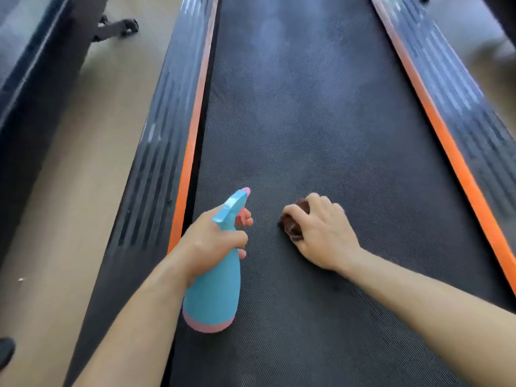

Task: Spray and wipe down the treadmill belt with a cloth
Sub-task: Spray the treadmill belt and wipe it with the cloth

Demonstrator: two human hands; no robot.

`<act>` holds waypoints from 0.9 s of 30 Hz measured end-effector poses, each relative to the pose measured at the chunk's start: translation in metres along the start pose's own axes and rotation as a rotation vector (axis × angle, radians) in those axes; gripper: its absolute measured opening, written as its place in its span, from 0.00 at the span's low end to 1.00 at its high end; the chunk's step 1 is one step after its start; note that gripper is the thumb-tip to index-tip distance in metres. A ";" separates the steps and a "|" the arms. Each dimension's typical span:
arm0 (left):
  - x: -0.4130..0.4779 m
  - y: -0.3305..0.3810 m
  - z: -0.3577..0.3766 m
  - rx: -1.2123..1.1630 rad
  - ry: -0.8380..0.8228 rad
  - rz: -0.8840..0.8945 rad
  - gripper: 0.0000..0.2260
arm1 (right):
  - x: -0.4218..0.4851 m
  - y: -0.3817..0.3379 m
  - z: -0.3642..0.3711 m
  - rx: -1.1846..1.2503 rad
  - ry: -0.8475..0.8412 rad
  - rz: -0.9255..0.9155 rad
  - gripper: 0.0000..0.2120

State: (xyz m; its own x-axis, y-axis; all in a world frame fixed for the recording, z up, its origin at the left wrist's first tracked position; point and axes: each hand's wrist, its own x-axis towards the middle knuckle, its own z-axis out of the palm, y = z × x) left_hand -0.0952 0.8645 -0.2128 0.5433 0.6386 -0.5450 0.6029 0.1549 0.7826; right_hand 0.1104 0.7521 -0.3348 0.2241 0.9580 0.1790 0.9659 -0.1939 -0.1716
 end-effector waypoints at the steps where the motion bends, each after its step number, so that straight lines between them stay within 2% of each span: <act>1: -0.004 -0.004 -0.002 0.001 -0.003 -0.014 0.34 | 0.003 0.003 -0.001 0.004 -0.010 -0.030 0.19; 3: -0.007 -0.008 -0.005 0.000 0.001 -0.029 0.33 | 0.030 0.012 0.003 -0.016 0.009 0.027 0.18; 5: -0.007 -0.009 -0.007 0.049 0.022 -0.034 0.31 | 0.081 0.026 0.007 -0.028 0.068 0.184 0.18; 7: -0.009 -0.009 -0.011 0.079 0.044 -0.033 0.26 | 0.124 0.034 0.009 -0.016 0.022 0.381 0.18; 9: -0.011 -0.011 -0.017 0.061 0.081 -0.041 0.24 | 0.133 0.026 0.013 -0.027 0.020 0.460 0.18; 11: -0.010 -0.012 -0.023 0.047 0.088 -0.039 0.25 | 0.110 0.002 0.013 -0.039 0.041 0.375 0.18; 13: -0.005 -0.011 -0.026 0.050 0.066 -0.034 0.26 | 0.060 -0.031 0.012 -0.020 0.041 0.138 0.18; 15: 0.003 -0.010 -0.026 0.060 0.060 -0.061 0.21 | 0.025 -0.043 0.014 0.011 -0.013 -0.092 0.22; 16: 0.006 -0.011 -0.025 0.068 0.062 -0.077 0.18 | 0.026 -0.037 0.012 0.030 -0.041 -0.145 0.22; 18: 0.008 -0.011 -0.023 0.087 0.054 -0.092 0.22 | 0.053 -0.026 0.014 0.010 -0.033 -0.096 0.20; 20: 0.008 -0.012 -0.022 0.101 0.051 -0.084 0.26 | 0.100 -0.017 0.016 -0.014 0.040 0.084 0.18; 23: 0.005 -0.013 -0.024 0.088 0.068 -0.052 0.23 | 0.139 -0.015 0.020 0.002 -0.004 0.325 0.19; 25: 0.005 -0.015 -0.028 0.051 0.087 -0.058 0.20 | 0.117 -0.035 0.020 -0.019 0.022 0.308 0.18; 27: 0.003 -0.014 -0.030 0.015 0.103 -0.063 0.16 | 0.068 -0.062 0.019 -0.011 0.049 0.131 0.18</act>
State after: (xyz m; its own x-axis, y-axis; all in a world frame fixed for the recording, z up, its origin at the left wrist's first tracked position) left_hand -0.1197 0.8868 -0.2162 0.4416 0.7024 -0.5582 0.6429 0.1862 0.7429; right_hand 0.0637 0.8331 -0.3303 0.3541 0.9129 0.2031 0.9293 -0.3192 -0.1857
